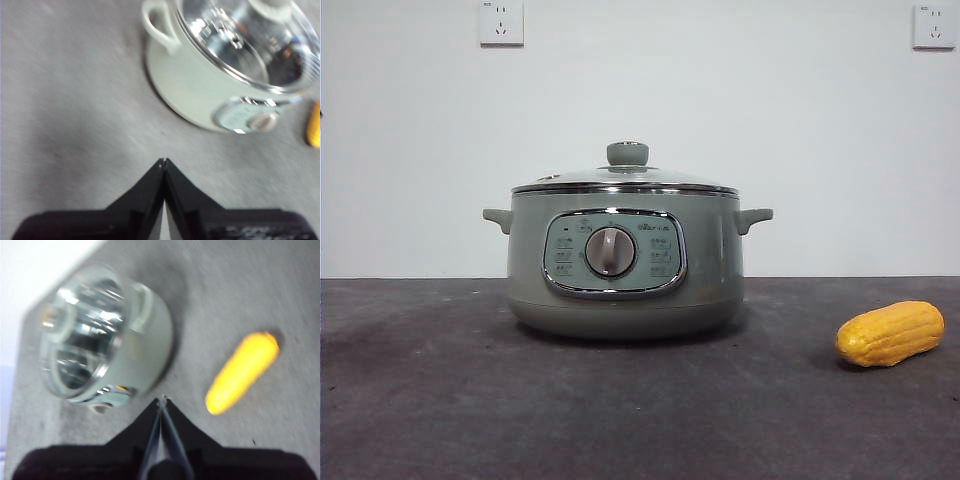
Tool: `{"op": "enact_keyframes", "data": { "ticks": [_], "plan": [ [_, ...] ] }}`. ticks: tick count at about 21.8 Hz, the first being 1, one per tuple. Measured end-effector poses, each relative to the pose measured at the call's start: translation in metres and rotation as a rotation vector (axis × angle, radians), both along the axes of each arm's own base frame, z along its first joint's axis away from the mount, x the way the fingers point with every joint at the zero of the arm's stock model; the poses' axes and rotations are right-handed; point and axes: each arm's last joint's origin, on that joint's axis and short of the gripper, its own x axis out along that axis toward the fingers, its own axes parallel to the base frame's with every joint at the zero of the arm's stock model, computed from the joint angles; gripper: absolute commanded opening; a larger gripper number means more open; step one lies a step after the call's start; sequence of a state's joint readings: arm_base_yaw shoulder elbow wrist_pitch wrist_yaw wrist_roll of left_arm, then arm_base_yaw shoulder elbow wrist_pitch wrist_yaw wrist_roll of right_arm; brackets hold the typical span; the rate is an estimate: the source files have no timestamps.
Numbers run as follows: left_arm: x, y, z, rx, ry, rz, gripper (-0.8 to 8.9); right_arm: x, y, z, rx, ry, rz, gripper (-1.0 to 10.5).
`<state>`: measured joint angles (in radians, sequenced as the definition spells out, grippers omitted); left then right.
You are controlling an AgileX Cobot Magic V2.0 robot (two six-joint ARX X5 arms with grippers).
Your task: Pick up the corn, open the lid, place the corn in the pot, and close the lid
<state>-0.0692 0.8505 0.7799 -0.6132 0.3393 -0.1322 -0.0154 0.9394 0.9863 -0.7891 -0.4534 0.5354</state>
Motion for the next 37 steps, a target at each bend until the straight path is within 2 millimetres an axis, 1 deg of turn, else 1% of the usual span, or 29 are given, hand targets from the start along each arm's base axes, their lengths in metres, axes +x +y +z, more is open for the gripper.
{"op": "enact_keyframes", "data": {
  "ticks": [4, 5, 8, 9, 10, 11, 14, 16, 17, 19, 21, 23, 27, 31, 32, 34, 37],
  "plan": [
    [0.008, -0.001, -0.007, -0.015, 0.047, -0.022, -0.04, 0.027, 0.004, -0.009, -0.018, 0.128, 0.003, 2.1],
    [0.01, -0.001, -0.008, -0.016, 0.057, -0.023, -0.04, 0.034, 0.006, -0.01, -0.027, 0.149, 0.006, 2.6],
    [0.012, -0.002, -0.011, -0.014, 0.071, -0.023, -0.04, 0.058, 0.013, -0.016, -0.067, 0.2, 0.008, 4.2],
    [0.012, -0.002, -0.011, -0.013, 0.071, -0.025, -0.04, 0.064, 0.016, -0.019, -0.083, 0.218, 0.009, 4.6],
    [0.012, -0.002, -0.011, -0.006, 0.069, -0.03, -0.04, 0.077, 0.021, -0.025, -0.107, 0.254, 0.012, 4.8],
    [0.012, -0.002, -0.011, -0.001, 0.065, -0.035, -0.04, 0.086, 0.025, -0.031, -0.124, 0.29, 0.011, 4.8],
    [0.012, -0.002, -0.011, 0.012, 0.057, -0.047, -0.04, 0.115, 0.03, -0.056, -0.157, 0.481, -0.009, 4.8],
    [0.012, -0.002, -0.011, 0.016, 0.056, -0.051, -0.04, 0.128, 0.031, -0.071, -0.193, 0.6, -0.041, 4.8],
    [0.012, -0.002, -0.011, 0.016, 0.056, -0.051, -0.04, 0.132, 0.03, -0.075, -0.219, 0.644, -0.065, 4.7],
    [0.012, -0.002, -0.011, 0.016, 0.055, -0.051, -0.04, 0.138, 0.029, -0.078, -0.258, 0.679, -0.119, 4.7],
    [0.012, -0.002, -0.011, 0.021, 0.052, -0.056, -0.04, 0.14, 0.029, -0.081, -0.248, 0.701, -0.161, 4.7],
    [0.012, -0.002, -0.011, 0.027, 0.049, -0.062, -0.04, 0.144, 0.03, -0.088, -0.239, 0.732, -0.185, 4.7],
    [0.012, -0.002, -0.011, 0.033, 0.045, -0.067, -0.04, 0.155, 0.035, -0.103, -0.23, 0.733, -0.2, 4.7],
    [0.012, -0.002, -0.011, 0.034, 0.046, -0.067, -0.04, 0.162, 0.036, -0.118, -0.236, 0.766, -0.205, 4.7],
    [0.012, -0.002, -0.011, 0.034, 0.046, -0.068, -0.04, 0.163, 0.036, -0.12, -0.236, 0.761, -0.206, 4.6],
    [0.012, -0.002, -0.011, 0.034, 0.046, -0.068, -0.04, 0.166, 0.037, -0.121, -0.23, 0.739, -0.208, 4.0],
    [0.012, -0.002, -0.011, 0.035, 0.045, -0.068, -0.04, 0.17, 0.037, -0.126, -0.23, 0.736, -0.207, 4.0]
  ]
}}
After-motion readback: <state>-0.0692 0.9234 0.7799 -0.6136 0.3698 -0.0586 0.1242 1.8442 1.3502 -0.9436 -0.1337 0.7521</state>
